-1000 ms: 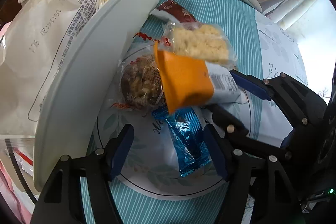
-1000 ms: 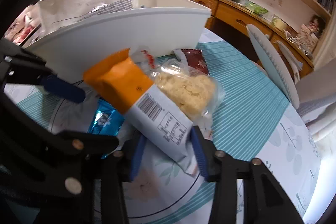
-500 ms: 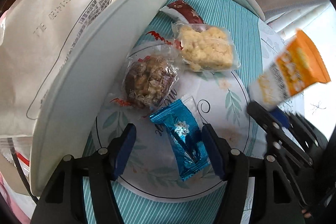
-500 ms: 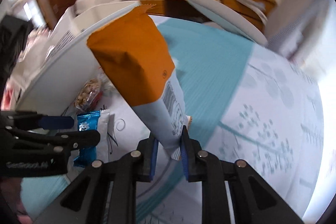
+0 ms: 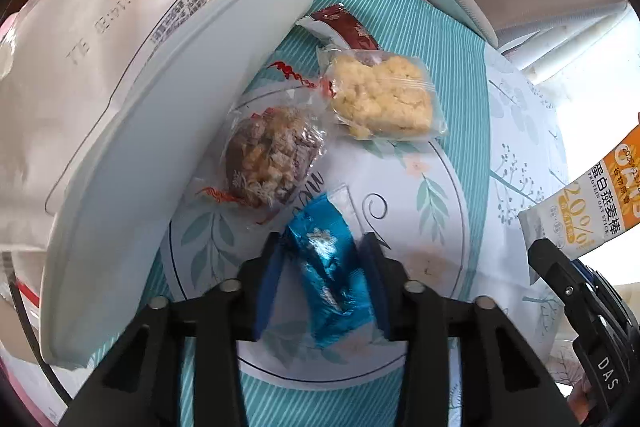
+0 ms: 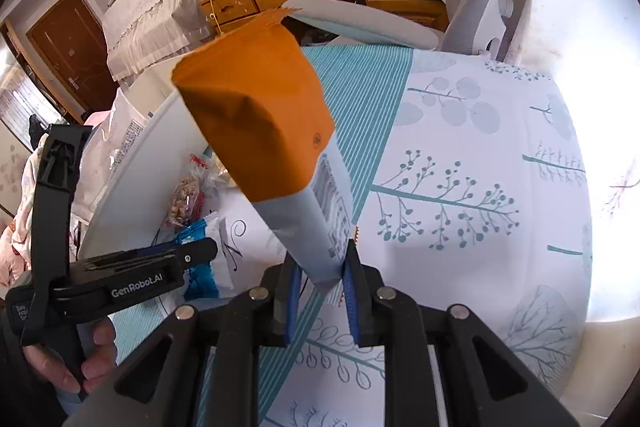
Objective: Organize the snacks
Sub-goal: 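Carry the oat bar and blue candy over the white tray and open both grippers, then move both grippers back to the snacks left on the table, then grasp the clear cookie bag with the right gripper while the left grasps the clear nut bag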
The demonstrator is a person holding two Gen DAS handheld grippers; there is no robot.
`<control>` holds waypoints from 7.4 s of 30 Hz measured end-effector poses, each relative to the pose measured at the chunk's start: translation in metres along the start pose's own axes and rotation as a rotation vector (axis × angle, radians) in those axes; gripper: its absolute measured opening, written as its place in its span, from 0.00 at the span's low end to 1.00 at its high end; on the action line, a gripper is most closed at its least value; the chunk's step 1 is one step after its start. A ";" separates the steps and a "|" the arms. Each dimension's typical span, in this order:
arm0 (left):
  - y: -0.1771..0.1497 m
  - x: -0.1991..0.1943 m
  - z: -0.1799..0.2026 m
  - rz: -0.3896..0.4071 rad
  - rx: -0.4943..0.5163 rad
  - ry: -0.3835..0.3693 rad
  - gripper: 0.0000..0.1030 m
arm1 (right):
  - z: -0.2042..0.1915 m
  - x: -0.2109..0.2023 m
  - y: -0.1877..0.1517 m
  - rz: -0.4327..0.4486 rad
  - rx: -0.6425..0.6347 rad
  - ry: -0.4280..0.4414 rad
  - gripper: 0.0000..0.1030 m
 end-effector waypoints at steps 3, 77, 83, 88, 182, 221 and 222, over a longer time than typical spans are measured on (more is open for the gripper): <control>-0.002 -0.001 0.001 -0.016 0.004 0.002 0.32 | 0.001 -0.006 0.000 0.004 0.011 -0.008 0.18; 0.047 -0.228 -0.230 0.128 0.410 -0.163 0.53 | -0.305 -0.006 -0.065 -0.212 0.571 0.117 0.18; 0.046 -0.226 -0.238 0.117 0.372 -0.169 0.72 | -0.293 -0.009 -0.067 -0.199 0.610 0.107 0.31; 0.041 -0.224 -0.235 0.099 0.356 -0.179 0.73 | -0.286 -0.018 -0.070 -0.187 0.612 0.103 0.40; 0.026 -0.046 0.022 0.185 0.111 0.221 0.79 | -0.078 0.067 0.074 -0.121 -0.574 0.192 0.66; 0.027 0.002 0.009 0.050 0.151 0.375 0.57 | -0.061 0.105 0.082 -0.177 -0.425 0.136 0.56; 0.028 0.003 0.009 0.045 0.147 0.381 0.57 | -0.054 0.103 0.083 -0.178 -0.398 0.129 0.56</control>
Point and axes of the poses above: each gripper's, at about its wrist camera, not at the fingertips, and x roughly the way its jaws point, z to its right, y to its top, the point moved 5 cm from there along x, roughly the way its jaws point, and after that the axes turned 15 degrees about x, right-handed, at the moved point
